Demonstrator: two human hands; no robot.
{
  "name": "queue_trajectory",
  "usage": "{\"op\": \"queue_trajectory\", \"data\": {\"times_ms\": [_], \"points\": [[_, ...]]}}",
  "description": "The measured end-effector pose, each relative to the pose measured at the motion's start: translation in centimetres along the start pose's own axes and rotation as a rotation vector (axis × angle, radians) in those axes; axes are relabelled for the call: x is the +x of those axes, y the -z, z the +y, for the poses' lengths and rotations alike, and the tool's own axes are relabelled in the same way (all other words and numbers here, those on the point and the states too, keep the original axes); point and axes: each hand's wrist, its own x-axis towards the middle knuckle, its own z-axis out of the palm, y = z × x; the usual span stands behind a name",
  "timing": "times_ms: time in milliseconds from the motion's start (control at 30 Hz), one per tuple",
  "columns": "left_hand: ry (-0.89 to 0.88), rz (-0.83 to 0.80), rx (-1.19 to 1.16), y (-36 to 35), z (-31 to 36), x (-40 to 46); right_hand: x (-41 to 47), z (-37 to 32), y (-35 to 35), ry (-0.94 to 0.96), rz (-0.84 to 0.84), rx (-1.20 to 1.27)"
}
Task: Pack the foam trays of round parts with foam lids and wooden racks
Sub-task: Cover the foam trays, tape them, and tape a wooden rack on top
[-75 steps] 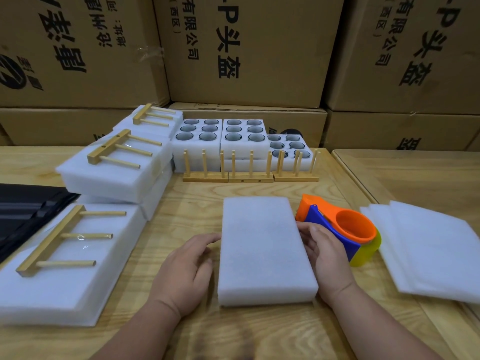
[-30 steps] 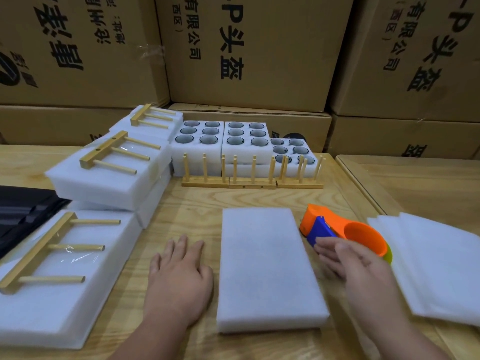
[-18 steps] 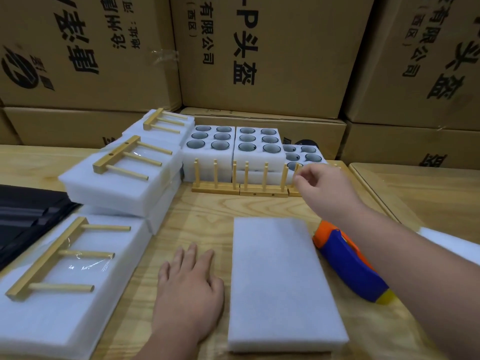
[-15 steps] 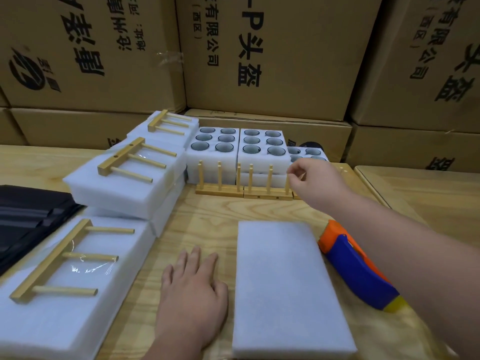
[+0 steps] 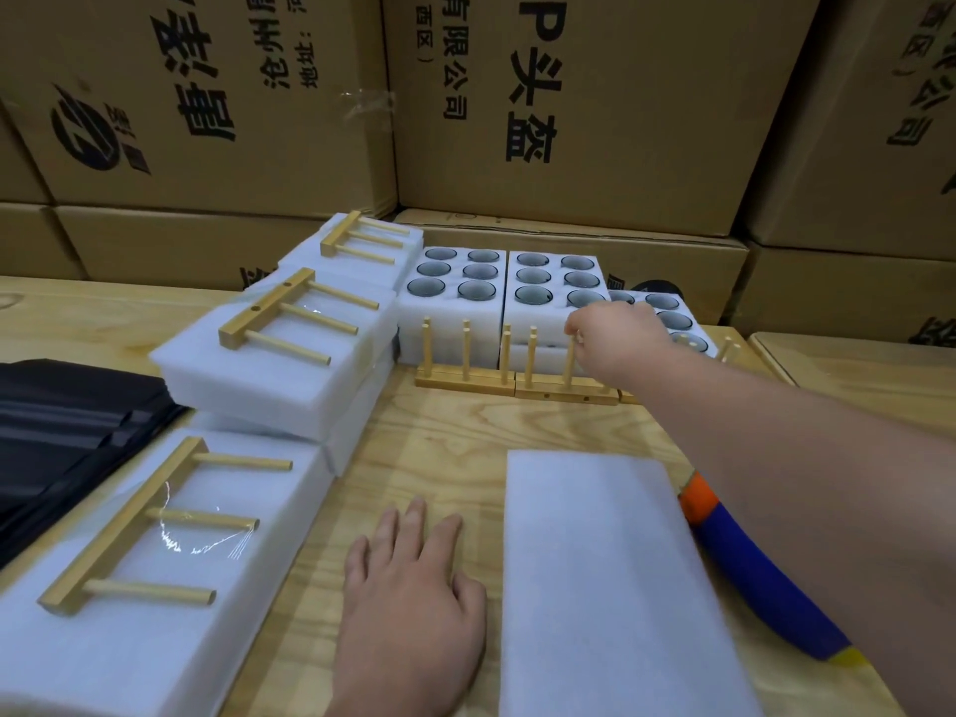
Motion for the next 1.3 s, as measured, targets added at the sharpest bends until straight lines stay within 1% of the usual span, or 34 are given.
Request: {"op": "queue_trajectory", "data": {"times_ms": [200, 333, 433, 533, 633, 800, 900, 1033, 1133, 1200, 1300], "points": [[-0.002, -0.001, 0.022, 0.1, 0.0, -0.3, 0.1, -0.8, -0.3, 0.027, -0.121, -0.085], [0.000, -0.004, 0.021, 0.2, 0.0, -0.5, -0.7, -1.3, -0.1, 0.038, -0.160, -0.138], [-0.003, -0.004, 0.021, 0.3, 0.0, -0.6, -1.4, -1.0, 0.4, 0.041, -0.153, -0.149], [0.001, -0.003, 0.026, 0.2, 0.0, -0.6, -2.3, -0.2, 1.4, 0.025, -0.087, -0.112], [0.002, 0.006, 0.031, 0.2, 0.0, -0.7, -3.5, 0.8, 3.2, -0.019, -0.014, 0.029], [0.004, 0.008, 0.028, 0.3, 0.1, -0.9, -6.7, 2.4, 7.2, -0.124, 0.134, 0.451], [0.007, 0.013, 0.032, 0.4, 0.2, -1.0, -9.3, 2.8, 9.0, -0.148, 0.161, 0.641], [0.011, 0.009, 0.034, 0.5, 0.3, -1.1, -13.1, 2.9, 10.4, -0.196, 0.154, 0.826], [0.013, 0.007, 0.029, 0.5, 0.2, -1.1, -16.2, 2.6, 10.2, -0.239, 0.118, 0.963], [0.011, 0.011, 0.028, 0.4, 0.2, -1.1, -18.0, 2.3, 9.4, -0.251, 0.074, 1.041], [0.006, 0.013, 0.026, 0.4, 0.3, -1.1, -20.2, 1.7, 7.6, -0.313, -0.046, 1.199]]}}
